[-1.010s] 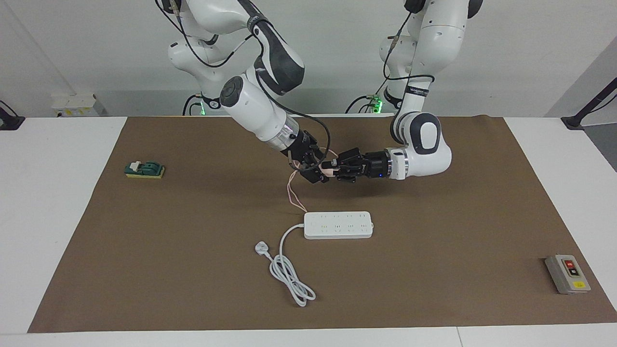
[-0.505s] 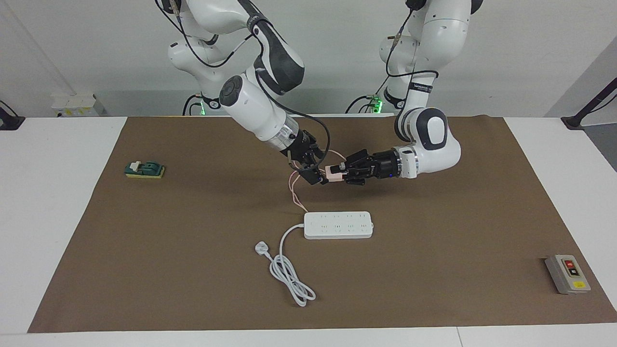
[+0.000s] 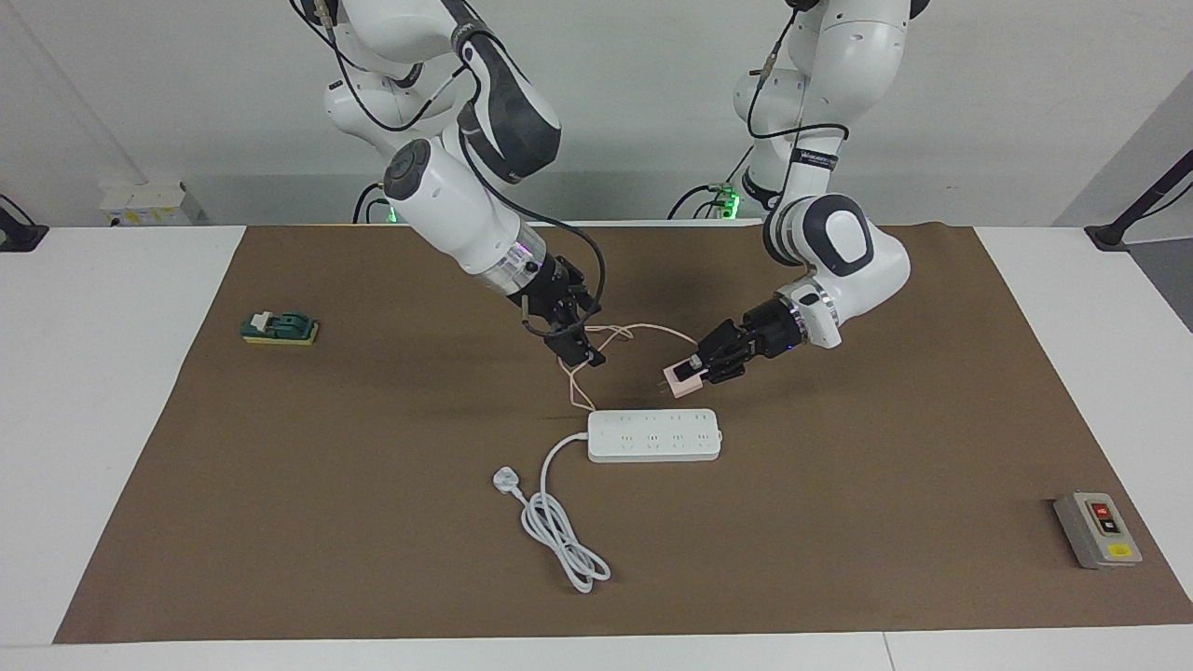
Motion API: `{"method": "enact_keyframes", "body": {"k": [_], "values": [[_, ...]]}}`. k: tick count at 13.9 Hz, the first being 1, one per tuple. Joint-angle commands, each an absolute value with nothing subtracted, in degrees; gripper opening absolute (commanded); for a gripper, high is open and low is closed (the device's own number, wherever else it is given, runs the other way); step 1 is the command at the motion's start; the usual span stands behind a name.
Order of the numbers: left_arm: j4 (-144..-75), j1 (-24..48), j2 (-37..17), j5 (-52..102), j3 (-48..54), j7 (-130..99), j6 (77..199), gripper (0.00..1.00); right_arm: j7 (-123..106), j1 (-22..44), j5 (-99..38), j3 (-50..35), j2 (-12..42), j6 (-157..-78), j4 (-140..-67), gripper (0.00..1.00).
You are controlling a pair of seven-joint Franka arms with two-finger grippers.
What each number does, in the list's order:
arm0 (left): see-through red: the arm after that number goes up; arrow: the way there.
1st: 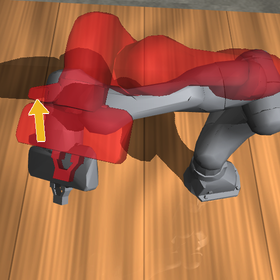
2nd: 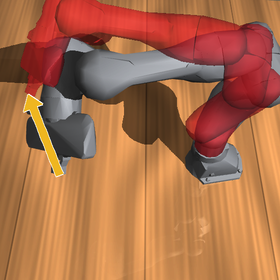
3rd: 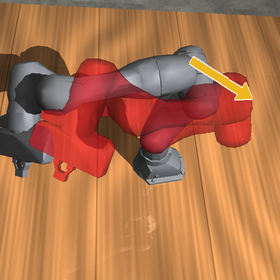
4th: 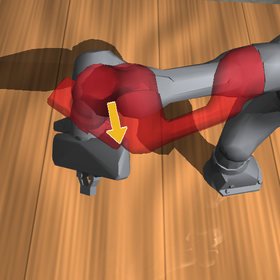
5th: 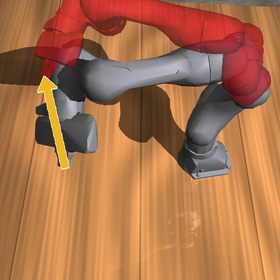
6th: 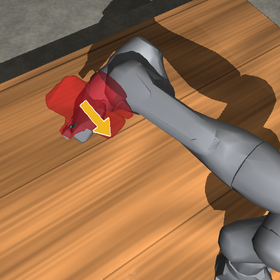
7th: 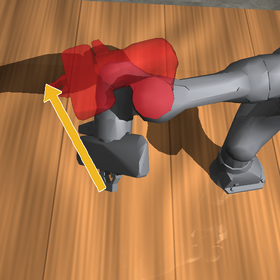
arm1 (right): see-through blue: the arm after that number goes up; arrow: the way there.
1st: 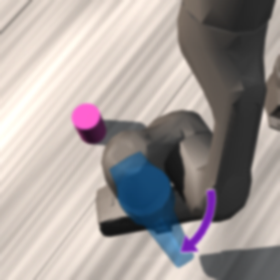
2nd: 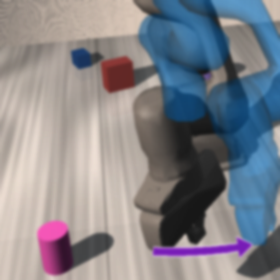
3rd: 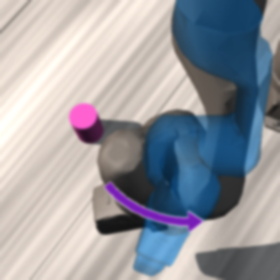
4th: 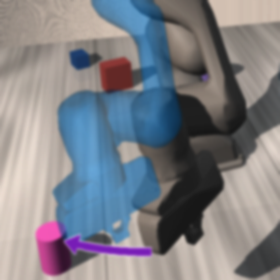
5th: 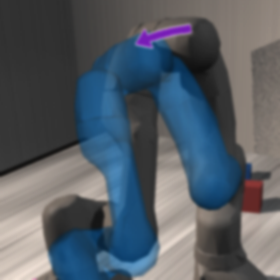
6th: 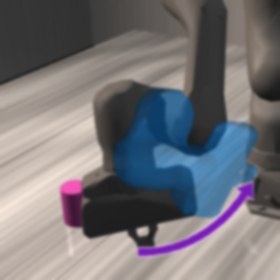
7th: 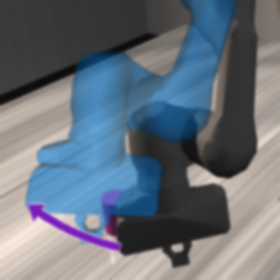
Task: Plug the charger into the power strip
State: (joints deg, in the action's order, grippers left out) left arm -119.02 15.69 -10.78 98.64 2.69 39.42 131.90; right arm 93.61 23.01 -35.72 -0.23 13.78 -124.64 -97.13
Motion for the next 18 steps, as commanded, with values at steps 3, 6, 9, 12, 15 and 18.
{"method": "enact_keyframes", "body": {"k": [3,6,9,12,15,18], "values": [[-119.7,15.3,-9.6,84.8,2.1,38.1,136.1,0.0,93.2,18.7,-30.9,-0.6,12.2,-122.6,-95.7,1.0],[-118.7,13.0,-9.7,73.7,2.1,38.0,135.4,0.0,90.8,16.2,-28.7,-0.7,11.1,-122.4,-95.4,1.0],[-116.7,11.6,-9.8,61.0,2.0,34.8,134.7,0.0,83.8,13.3,-28.4,-0.7,10.0,-120.4,-95.4,1.0],[-112.5,11.6,-9.5,46.6,0.8,23.2,128.4,0.0,70.5,9.0,-28.3,-0.7,7.9,-115.9,-95.7,1.0],[-105.0,11.3,-9.8,32.7,-0.8,10.3,117.6,0.0,58.8,5.2,-27.6,-0.6,6.1,-110.8,-95.9,1.0],[-97.6,11.3,-9.8,21.2,-1.0,0.2,107.5,0.0,50.7,2.7,-23.7,-0.7,4.4,-107.1,-95.9,1.0]]}}
